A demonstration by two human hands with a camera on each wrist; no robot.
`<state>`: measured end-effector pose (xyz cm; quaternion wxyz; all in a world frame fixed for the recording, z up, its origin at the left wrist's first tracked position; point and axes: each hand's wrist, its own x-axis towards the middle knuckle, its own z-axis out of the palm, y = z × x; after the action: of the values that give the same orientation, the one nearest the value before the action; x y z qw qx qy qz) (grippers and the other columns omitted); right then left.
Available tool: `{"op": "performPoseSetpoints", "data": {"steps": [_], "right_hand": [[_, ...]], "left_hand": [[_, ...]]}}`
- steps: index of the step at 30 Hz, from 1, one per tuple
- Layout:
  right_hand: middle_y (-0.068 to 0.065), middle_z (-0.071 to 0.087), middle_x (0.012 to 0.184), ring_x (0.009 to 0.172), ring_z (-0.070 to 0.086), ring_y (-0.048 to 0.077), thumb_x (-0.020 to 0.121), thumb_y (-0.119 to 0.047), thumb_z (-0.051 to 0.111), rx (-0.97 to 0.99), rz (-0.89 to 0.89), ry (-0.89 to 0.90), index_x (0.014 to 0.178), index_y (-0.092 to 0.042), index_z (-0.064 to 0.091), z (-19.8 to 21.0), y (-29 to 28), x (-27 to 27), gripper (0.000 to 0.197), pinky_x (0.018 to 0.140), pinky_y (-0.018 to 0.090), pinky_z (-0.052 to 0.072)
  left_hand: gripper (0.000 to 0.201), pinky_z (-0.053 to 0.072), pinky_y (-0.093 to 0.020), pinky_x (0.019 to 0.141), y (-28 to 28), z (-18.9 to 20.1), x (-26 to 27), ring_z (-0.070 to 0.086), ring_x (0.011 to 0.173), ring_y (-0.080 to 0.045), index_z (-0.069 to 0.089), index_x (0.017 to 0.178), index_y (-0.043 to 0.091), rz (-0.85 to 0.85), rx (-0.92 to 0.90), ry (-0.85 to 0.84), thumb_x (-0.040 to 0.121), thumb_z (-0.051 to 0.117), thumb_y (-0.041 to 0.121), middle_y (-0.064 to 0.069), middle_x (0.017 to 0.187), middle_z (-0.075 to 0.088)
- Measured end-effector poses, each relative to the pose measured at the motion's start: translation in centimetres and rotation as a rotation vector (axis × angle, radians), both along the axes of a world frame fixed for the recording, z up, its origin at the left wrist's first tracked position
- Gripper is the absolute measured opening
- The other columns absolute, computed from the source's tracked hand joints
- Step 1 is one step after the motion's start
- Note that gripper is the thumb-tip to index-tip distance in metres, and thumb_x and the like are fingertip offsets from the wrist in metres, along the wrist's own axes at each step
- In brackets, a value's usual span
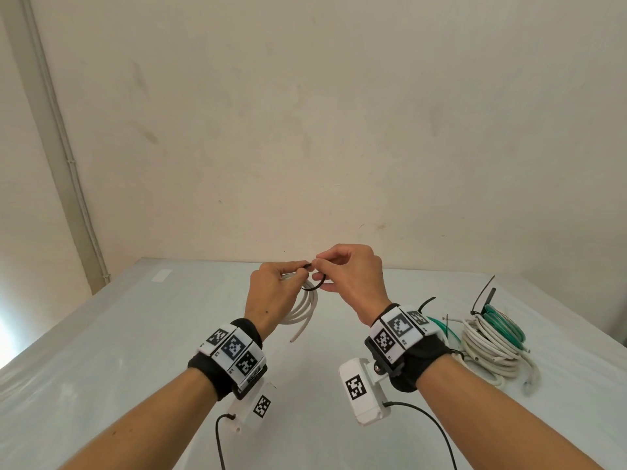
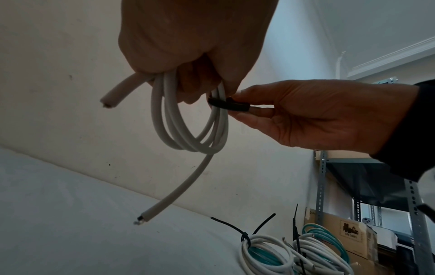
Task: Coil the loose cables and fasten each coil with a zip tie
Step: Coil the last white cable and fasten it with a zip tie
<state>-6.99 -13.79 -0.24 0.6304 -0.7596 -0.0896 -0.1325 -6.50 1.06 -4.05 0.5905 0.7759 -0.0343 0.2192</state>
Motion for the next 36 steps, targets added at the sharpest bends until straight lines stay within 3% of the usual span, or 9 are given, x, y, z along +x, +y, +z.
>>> {"op": "performPoseSetpoints", "data": {"steps": [4, 9, 15, 18, 22, 28, 30, 33, 36], "right_hand": [[0.007, 0.078, 0.076, 0.075, 0.078, 0.017, 0.086, -0.008, 0.078, 0.046, 0.001, 0.003, 0.087, -0.006, 0.077, -0.1, -0.1, 0.2, 0.002, 0.069, 0.033, 0.065], [0.011, 0.079, 0.083, 0.078, 0.078, 0.022, 0.084, -0.008, 0.081, 0.018, 0.059, 0.043, 0.087, -0.006, 0.078, -0.2, -0.5, 0.5, 0.005, 0.071, 0.035, 0.065], [0.015, 0.079, 0.093, 0.090, 0.078, 0.026, 0.095, -0.011, 0.071, 0.077, 0.186, 0.157, 0.098, -0.002, 0.077, -0.3, -1.1, 1.0, 0.011, 0.083, 0.040, 0.064], [0.015, 0.079, 0.096, 0.091, 0.079, 0.025, 0.095, -0.006, 0.072, 0.050, 0.227, 0.155, 0.099, -0.001, 0.076, 0.0, -1.7, 0.9, 0.009, 0.083, 0.039, 0.064], [0.013, 0.079, 0.089, 0.083, 0.079, 0.024, 0.092, -0.009, 0.075, -0.081, 0.196, 0.063, 0.094, -0.003, 0.078, 0.3, -1.6, 0.8, 0.007, 0.076, 0.036, 0.064], [0.014, 0.079, 0.082, 0.078, 0.079, 0.024, 0.090, -0.007, 0.077, 0.027, 0.150, -0.012, 0.092, -0.001, 0.078, 0.2, -1.4, 0.5, 0.006, 0.075, 0.033, 0.064], [0.013, 0.079, 0.080, 0.076, 0.079, 0.023, 0.091, -0.006, 0.076, 0.035, 0.120, -0.059, 0.091, -0.001, 0.077, 0.2, -1.4, 0.5, 0.005, 0.071, 0.031, 0.064], [0.009, 0.077, 0.076, 0.070, 0.077, 0.018, 0.093, -0.007, 0.074, -0.101, 0.074, -0.161, 0.088, -0.005, 0.076, 0.3, -0.8, 0.9, 0.006, 0.065, 0.027, 0.062], [0.000, 0.074, 0.074, 0.065, 0.069, 0.006, 0.094, -0.015, 0.074, -0.286, 0.030, -0.250, 0.087, -0.011, 0.075, 0.2, -1.0, 1.3, 0.008, 0.059, 0.015, 0.051]], "left_hand": [[0.024, 0.047, -0.016, 0.061, 0.1, 0.0, -0.1, 0.060, 0.060, -0.002, 0.084, 0.102, 0.027, -0.038, 0.032, -0.014, 0.093, 0.065, 0.017, 0.011, 0.082, 0.079], [0.026, 0.040, -0.020, 0.052, 0.3, -0.2, -0.1, 0.046, 0.050, -0.007, 0.083, 0.098, 0.032, -0.056, 0.149, -0.052, 0.094, 0.062, 0.018, 0.000, 0.070, 0.075], [0.024, 0.047, -0.027, 0.057, 0.6, 0.0, 0.1, 0.057, 0.056, -0.011, 0.083, 0.099, 0.033, -0.050, 0.146, -0.038, 0.094, 0.064, 0.019, 0.005, 0.076, 0.078], [0.020, 0.057, -0.039, 0.075, 0.9, 0.3, 0.3, 0.072, 0.078, -0.023, 0.083, 0.102, 0.030, -0.088, 0.138, -0.010, 0.095, 0.066, 0.021, 0.009, 0.083, 0.080], [0.019, 0.056, -0.037, 0.084, 0.9, 0.7, 0.0, 0.073, 0.089, -0.024, 0.084, 0.097, 0.026, -0.143, 0.114, -0.003, 0.096, 0.066, 0.019, 0.006, 0.085, 0.080], [0.022, 0.049, -0.014, 0.076, 1.1, 1.5, -0.3, 0.071, 0.084, -0.003, 0.085, 0.096, 0.019, -0.241, 0.025, -0.026, 0.098, 0.064, 0.014, 0.007, 0.088, 0.081], [0.022, 0.043, -0.008, 0.067, 0.8, 2.1, -0.5, 0.065, 0.071, 0.003, 0.084, 0.095, 0.014, -0.259, 0.008, -0.032, 0.098, 0.063, 0.011, 0.009, 0.081, 0.079], [0.023, 0.035, -0.012, 0.049, 1.1, 2.4, -0.4, 0.046, 0.049, -0.002, 0.083, 0.093, 0.008, -0.254, -0.019, 0.020, 0.099, 0.061, 0.012, 0.015, 0.058, 0.063], [0.026, 0.024, -0.022, 0.045, 1.3, 2.4, -0.2, 0.031, 0.047, -0.010, 0.082, 0.099, 0.013, -0.314, -0.129, 0.099, 0.103, 0.057, 0.021, 0.009, 0.053, 0.045]]}}
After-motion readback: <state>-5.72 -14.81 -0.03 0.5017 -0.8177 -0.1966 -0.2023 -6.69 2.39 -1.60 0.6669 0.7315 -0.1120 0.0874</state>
